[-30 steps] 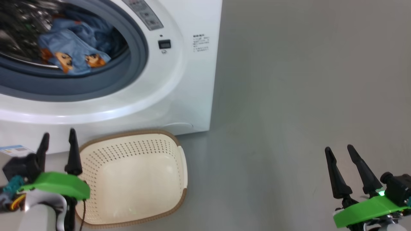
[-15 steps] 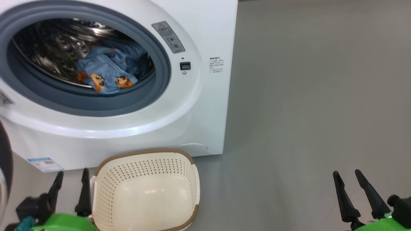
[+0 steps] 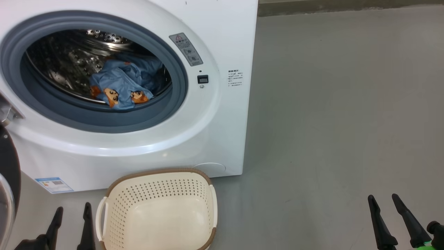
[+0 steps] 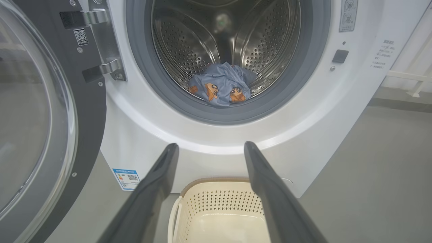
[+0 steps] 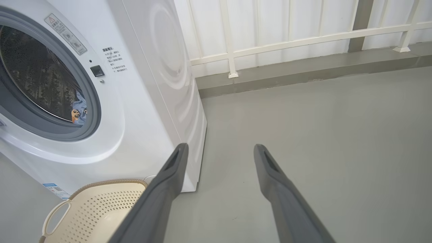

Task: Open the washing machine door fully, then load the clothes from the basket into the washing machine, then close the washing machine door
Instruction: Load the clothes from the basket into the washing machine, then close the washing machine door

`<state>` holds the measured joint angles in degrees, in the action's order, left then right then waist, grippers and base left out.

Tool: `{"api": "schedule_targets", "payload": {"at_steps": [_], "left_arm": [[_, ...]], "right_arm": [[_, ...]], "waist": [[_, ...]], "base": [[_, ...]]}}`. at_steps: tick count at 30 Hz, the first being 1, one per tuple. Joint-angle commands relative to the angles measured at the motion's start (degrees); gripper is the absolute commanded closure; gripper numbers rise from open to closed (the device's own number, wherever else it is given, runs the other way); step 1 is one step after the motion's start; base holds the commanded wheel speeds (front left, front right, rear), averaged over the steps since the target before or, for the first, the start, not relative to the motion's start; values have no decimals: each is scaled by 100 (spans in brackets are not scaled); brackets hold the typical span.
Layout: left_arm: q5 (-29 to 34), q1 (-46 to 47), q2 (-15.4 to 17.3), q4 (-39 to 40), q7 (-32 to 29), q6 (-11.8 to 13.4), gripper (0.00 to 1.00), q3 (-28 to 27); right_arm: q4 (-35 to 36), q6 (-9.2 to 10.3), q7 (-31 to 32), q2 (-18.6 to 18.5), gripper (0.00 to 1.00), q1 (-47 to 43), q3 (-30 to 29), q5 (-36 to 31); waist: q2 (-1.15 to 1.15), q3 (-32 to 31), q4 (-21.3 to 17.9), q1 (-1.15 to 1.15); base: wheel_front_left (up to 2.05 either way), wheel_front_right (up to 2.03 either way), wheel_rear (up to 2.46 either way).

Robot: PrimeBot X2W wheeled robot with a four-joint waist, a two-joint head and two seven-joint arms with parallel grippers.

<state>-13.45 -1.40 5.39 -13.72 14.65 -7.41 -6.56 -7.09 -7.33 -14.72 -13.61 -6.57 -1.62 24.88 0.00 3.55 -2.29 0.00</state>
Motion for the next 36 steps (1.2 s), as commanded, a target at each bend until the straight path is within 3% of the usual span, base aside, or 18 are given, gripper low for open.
{"api": "schedule_targets", "payload": {"at_steps": [1, 23, 36], "left_arm": [[75, 46, 58, 200, 35, -8, 0, -234], [160, -34, -20, 232, 35, -8, 0, -305], [59, -66, 5, 354, 35, -8, 0, -207]], "right_arm": [[140, -16, -28, -127, 0, -4, 79, 20], [135, -16, -28, -94, 0, -68, 116, 22], [141, -16, -28, -63, 0, -56, 119, 31]], "waist": [[0, -22, -8, 0], [0, -133, -50, 0], [0, -104, -3, 0]], "base": [[0, 0, 0], [-6, 6, 0], [-132, 132, 0]]}}
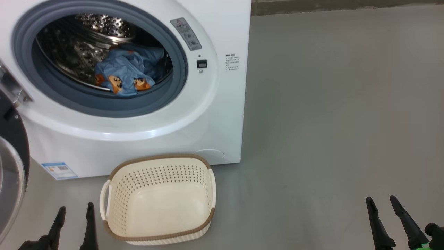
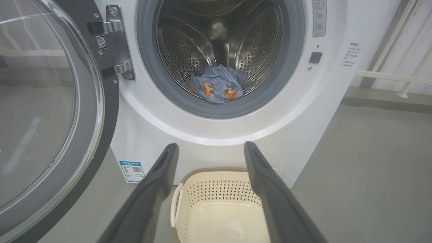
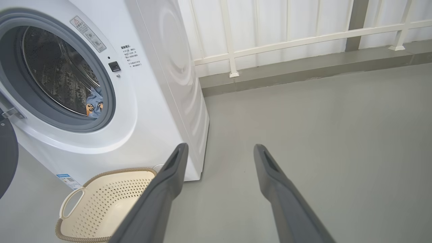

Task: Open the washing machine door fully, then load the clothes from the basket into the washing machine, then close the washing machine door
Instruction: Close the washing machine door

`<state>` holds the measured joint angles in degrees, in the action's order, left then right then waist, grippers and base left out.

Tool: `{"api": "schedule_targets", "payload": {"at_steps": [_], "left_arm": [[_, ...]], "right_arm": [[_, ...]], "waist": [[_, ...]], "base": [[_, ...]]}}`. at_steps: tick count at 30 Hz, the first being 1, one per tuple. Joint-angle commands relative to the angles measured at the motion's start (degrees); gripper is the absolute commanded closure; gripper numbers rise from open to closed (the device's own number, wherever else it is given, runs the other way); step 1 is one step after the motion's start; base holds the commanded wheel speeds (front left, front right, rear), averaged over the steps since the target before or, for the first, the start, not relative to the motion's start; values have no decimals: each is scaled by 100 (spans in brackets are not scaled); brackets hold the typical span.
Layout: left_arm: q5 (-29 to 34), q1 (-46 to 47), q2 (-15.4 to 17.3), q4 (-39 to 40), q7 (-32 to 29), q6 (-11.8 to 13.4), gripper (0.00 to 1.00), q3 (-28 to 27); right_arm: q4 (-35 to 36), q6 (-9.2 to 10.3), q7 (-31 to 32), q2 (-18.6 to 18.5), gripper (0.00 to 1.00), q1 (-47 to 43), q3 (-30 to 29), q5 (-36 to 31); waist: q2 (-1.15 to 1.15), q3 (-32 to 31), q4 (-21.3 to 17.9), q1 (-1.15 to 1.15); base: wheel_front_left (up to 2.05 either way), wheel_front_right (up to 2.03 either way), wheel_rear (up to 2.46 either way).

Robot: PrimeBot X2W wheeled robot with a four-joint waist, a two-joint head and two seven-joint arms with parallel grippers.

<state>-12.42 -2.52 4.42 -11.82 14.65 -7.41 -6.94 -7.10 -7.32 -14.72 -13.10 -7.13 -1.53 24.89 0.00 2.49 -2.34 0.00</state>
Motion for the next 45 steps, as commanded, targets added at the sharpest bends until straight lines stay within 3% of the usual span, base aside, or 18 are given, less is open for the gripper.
{"api": "schedule_targets", "payload": {"at_steps": [1, 15, 24, 45], "left_arm": [[-60, 43, 116, 201, 35, -8, 0, -139], [-117, 40, 98, 265, 35, -8, 0, -140], [-165, 1, 17, 290, 35, -8, 0, -233], [-441, -263, -149, 242, 35, -8, 0, -522]], "right_arm": [[141, -17, -28, -97, 0, 3, 106, 24], [100, -17, -28, -49, 0, 41, 183, 29], [58, -17, -28, -89, 0, 86, 349, 49], [-213, -17, -28, -346, 0, 777, 1336, 139]], "waist": [[0, 7, 9, 0], [0, -12, 99, 0], [0, -33, 420, 0], [0, -13, 2197, 0]], "base": [[-113, 113, 0], [-26, 26, 0], [0, 0, 0], [0, 0, 0]]}}
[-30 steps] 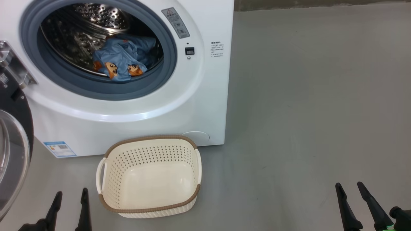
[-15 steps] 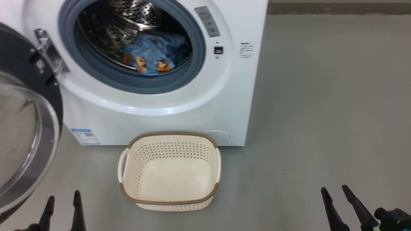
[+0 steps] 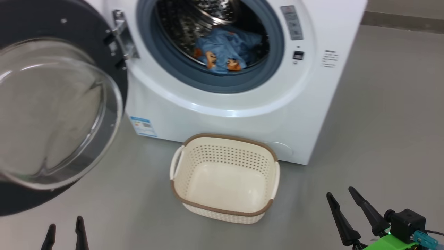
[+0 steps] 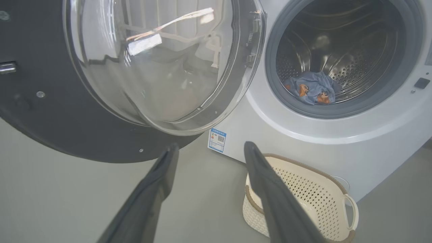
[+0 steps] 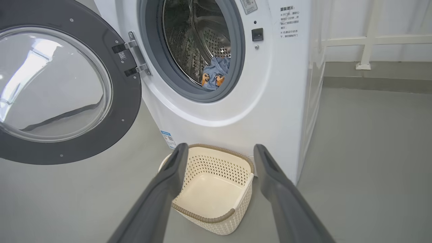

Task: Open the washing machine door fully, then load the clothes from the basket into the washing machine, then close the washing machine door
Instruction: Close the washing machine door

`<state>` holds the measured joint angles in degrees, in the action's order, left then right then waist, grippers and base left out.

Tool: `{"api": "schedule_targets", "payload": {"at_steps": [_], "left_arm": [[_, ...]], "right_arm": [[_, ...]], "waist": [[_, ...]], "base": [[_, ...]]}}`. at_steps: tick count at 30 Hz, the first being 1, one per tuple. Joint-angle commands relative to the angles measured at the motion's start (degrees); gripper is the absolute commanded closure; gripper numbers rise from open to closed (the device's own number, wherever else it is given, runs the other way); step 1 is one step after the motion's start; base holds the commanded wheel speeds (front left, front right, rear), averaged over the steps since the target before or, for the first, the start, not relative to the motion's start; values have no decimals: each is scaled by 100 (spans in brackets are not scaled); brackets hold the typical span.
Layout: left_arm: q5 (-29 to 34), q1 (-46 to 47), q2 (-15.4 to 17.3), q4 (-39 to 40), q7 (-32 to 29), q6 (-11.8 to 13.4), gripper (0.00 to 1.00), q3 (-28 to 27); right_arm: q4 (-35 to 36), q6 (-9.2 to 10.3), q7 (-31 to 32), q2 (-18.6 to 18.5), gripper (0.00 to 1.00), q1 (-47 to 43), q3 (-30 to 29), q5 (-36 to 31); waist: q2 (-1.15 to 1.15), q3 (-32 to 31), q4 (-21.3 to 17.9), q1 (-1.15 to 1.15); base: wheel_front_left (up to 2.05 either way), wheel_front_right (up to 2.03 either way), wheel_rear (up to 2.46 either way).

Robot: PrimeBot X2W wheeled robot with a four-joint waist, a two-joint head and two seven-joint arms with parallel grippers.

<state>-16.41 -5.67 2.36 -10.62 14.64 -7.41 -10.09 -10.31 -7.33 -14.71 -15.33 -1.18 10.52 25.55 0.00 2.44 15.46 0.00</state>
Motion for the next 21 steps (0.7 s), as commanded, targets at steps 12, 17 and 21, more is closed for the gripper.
{"api": "schedule_targets", "payload": {"at_steps": [12, 17, 21], "left_arm": [[-298, -79, 53, 116, 36, 16, 0, -110], [-433, -181, 53, 248, 36, 101, 0, -100], [-499, -225, 53, 330, 36, 167, 0, -59]], "right_arm": [[11, -16, -29, -222, 0, 295, 408, 162], [-57, -16, -29, -268, 0, 494, 660, 200], [-117, -16, -29, -292, 0, 624, 776, 240]], "waist": [[0, -81, 1240, 0], [0, -39, 1291, 0], [0, -28, 1309, 0]], "base": [[0, 0, 0], [0, 0, 0], [0, 0, 0]]}}
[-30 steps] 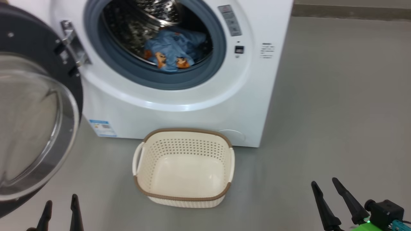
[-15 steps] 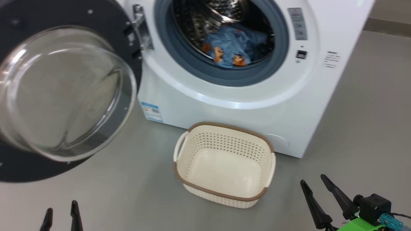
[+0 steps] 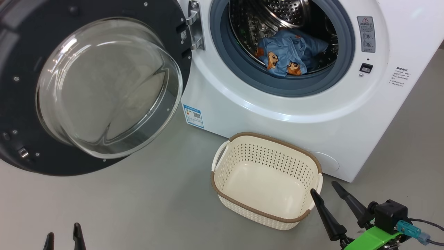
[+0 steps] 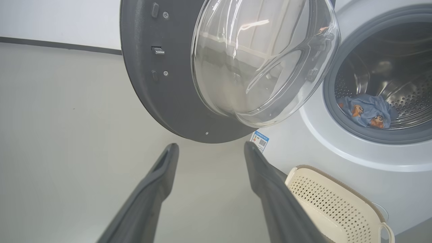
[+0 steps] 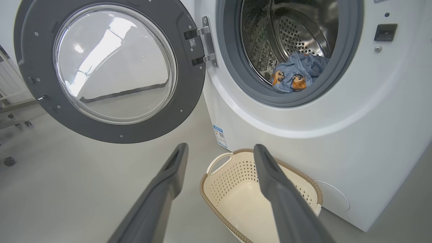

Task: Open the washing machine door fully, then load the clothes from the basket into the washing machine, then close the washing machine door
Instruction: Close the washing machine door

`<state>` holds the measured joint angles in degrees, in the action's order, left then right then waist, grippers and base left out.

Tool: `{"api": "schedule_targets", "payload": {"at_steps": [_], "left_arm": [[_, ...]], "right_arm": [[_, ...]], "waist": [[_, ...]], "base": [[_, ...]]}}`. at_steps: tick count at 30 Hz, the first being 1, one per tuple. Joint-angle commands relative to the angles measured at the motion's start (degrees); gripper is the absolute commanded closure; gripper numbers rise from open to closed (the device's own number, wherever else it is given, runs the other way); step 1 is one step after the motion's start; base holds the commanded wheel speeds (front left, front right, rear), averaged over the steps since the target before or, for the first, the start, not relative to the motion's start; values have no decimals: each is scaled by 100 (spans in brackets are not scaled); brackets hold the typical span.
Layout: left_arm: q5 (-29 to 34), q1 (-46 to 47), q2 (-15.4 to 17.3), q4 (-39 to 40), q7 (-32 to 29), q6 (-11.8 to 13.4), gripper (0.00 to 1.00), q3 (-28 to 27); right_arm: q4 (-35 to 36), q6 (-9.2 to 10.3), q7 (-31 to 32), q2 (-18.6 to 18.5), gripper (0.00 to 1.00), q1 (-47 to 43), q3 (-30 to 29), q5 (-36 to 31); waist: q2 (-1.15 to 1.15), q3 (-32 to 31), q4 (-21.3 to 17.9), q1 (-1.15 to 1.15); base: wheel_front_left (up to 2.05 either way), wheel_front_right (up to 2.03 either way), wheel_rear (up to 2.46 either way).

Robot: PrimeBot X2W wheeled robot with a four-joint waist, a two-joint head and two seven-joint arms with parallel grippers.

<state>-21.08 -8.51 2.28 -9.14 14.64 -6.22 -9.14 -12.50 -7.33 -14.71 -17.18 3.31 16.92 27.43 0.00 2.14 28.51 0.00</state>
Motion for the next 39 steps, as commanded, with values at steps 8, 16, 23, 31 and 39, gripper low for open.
{"api": "schedule_targets", "payload": {"at_steps": [8, 16, 23, 31, 39], "left_arm": [[-312, 86, 60, 387, 36, 41, 71, -241], [-481, 784, 312, 875, 36, -110, 100, -955], [-1481, 1920, 1485, 812, 36, -124, 100, -1368], [-2732, 3161, 2803, -46, 36, -125, 100, -1836], [-4127, 4137, 3764, -1563, -451, -126, 100, -1519]], "right_arm": [[78, -16, -29, -104, 0, 182, 179, 97], [130, -16, -29, 10, 0, -98, -86, 65], [280, -16, -29, 84, 0, -302, -388, -49], [411, -16, -29, 56, 0, -208, -555, -155], [477, -16, -29, 54, 0, -86, -654, -224]], "waist": [[0, -27, -1, 0], [0, -55, -63, 0], [0, 116, -279, 0], [0, 600, -648, 0], [0, 953, -755, 0]], "base": [[0, 0, 0], [0, 0, 0], [0, 0, 0], [0, 0, 0], [0, 0, 0]]}}
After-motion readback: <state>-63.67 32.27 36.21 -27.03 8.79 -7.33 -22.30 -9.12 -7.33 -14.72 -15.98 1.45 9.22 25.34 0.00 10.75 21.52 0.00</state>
